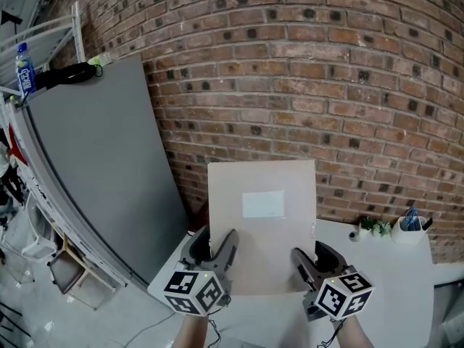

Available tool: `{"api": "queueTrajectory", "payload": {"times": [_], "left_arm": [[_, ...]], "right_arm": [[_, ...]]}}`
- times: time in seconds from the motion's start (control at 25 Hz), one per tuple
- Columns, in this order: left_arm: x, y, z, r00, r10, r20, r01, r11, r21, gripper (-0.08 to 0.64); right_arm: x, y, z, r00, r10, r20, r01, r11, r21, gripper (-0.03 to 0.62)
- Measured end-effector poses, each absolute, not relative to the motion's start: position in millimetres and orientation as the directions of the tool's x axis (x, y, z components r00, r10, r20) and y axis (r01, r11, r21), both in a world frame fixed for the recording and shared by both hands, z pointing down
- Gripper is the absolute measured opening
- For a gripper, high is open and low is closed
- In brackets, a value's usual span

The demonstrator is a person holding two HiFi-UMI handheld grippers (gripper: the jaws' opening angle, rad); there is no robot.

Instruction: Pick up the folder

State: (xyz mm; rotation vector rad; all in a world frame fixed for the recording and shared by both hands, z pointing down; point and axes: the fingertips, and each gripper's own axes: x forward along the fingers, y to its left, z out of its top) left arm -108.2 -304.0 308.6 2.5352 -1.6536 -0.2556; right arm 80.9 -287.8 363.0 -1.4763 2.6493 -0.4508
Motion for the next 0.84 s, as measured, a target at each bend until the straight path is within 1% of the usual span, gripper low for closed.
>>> {"api": "queueTrajectory", "payload": {"times": [0.84], "left_arm": [[-106.3, -302.9, 308.1, 0.388, -0.918, -0.086, -0.902, -0.397, 0.17, 0.249]], "right_arm": [[82.3, -287.3, 362.9, -0.532, -0.844, 0.069, -0.822, 0.495, -0.282, 0.229]]}}
